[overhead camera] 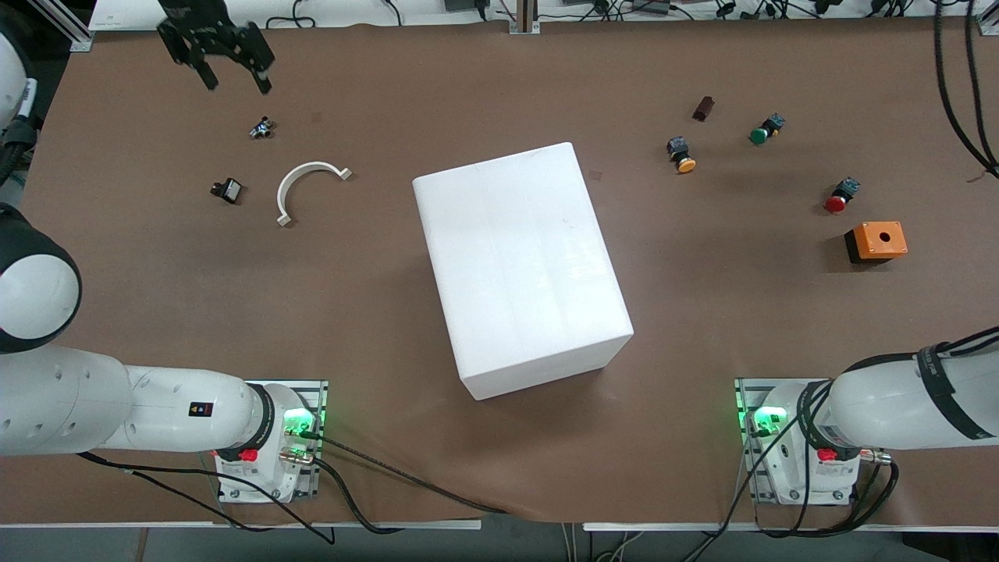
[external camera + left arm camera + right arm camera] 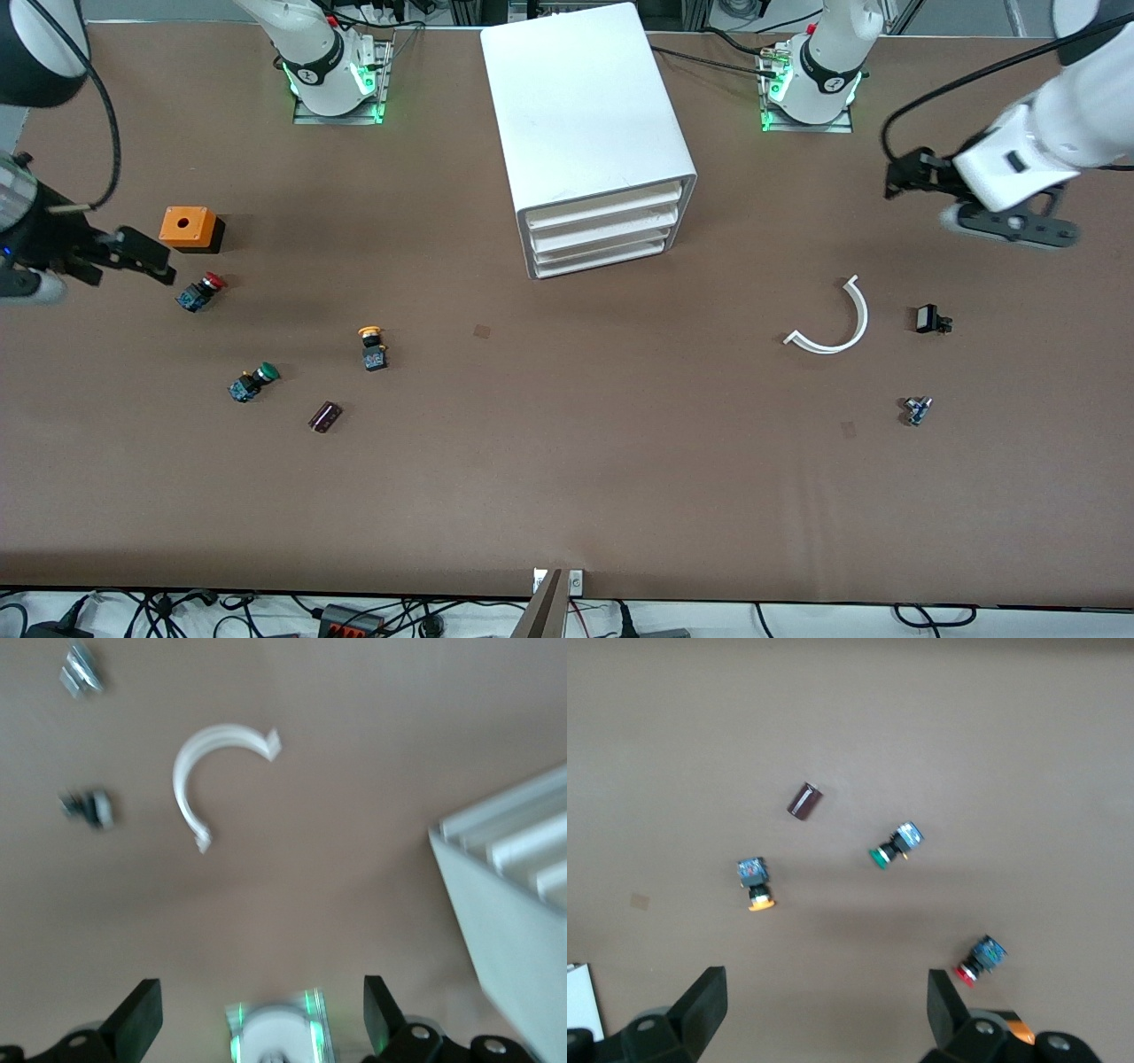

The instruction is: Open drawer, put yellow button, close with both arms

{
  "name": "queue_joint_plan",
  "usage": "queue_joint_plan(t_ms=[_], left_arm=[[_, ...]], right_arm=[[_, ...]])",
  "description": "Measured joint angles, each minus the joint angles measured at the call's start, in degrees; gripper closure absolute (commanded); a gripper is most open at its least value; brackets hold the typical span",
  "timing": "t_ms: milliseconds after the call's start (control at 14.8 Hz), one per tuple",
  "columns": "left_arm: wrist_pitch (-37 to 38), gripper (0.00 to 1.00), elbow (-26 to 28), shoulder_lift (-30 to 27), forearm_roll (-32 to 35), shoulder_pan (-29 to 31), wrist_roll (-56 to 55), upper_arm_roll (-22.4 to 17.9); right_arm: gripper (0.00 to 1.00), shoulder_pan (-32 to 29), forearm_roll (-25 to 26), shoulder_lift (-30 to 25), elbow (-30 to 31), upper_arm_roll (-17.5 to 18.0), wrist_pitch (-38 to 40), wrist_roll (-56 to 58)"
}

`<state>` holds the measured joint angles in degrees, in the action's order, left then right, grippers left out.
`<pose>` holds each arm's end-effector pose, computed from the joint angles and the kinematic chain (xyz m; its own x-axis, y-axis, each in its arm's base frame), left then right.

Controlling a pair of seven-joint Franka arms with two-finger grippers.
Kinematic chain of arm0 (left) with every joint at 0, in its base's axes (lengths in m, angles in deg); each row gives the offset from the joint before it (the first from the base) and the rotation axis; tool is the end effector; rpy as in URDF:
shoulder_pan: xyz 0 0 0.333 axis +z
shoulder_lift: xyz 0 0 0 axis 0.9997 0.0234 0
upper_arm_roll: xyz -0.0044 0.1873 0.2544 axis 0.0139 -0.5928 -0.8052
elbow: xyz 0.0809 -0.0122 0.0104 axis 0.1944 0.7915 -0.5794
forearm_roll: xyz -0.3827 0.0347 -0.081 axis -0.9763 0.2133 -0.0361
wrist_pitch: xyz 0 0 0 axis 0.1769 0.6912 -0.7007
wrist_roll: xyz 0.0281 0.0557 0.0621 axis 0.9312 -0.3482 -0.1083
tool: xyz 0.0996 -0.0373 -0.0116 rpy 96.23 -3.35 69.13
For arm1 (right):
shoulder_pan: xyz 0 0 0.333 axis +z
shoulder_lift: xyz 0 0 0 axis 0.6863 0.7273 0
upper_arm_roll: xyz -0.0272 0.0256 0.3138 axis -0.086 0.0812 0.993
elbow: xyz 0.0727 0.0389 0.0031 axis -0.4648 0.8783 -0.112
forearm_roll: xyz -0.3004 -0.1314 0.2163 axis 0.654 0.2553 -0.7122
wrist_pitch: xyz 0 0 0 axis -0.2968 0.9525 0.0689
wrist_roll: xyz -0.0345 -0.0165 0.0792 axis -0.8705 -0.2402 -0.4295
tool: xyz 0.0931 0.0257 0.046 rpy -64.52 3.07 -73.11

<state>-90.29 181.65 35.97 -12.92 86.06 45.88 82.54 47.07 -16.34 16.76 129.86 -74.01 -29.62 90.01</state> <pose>0.5148 -0.0755 0.5508 0.9252 -0.2051 -0.3191 -0.1864 -0.9785 0.0886 0.6206 0.0162 0.5574 0.9982 0.0320 0.0507 0.0329 -0.9993 -0.0177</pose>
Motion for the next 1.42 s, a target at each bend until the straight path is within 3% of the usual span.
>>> queue_joint_plan(t_ms=[203,473,676,1014,1351,1419], left_arm=[[3.86,0.0,-0.01,2.65,-2.95,-1.06,-0.26,3.23],[3.06,0.0,0.0,7.77,-19.54,-0.5,-0.18,3.48],[-3.45,0.0,0.86,11.67,-30.64,-0.58,1.48,3.74],[-16.13,0.0,8.66,16.03,-47.01,-1.12,19.04,5.88],[-20.23,0.0,18.07,18.25,-62.2,-1.15,36.15,6.89],[-20.5,0.04,19.18,18.97,-63.42,-1.15,38.15,7.2]], right_arm=[[0.0,2.21,0.0,6.2,-4.02,0.12,-1.63,0.0],[0.0,3.96,0.01,12.23,-5.62,0.13,-3.98,0.0],[0.0,5.63,0.01,17.12,-5.67,0.17,-4.81,0.04],[0.0,9.81,0.01,24.35,-5.88,0.21,-6.33,0.04],[0.0,11.45,-0.12,27.7,-5.98,0.28,-7.69,1.1],[0.0,11.46,-0.69,28.45,-5.98,0.41,-8.12,1.78]])
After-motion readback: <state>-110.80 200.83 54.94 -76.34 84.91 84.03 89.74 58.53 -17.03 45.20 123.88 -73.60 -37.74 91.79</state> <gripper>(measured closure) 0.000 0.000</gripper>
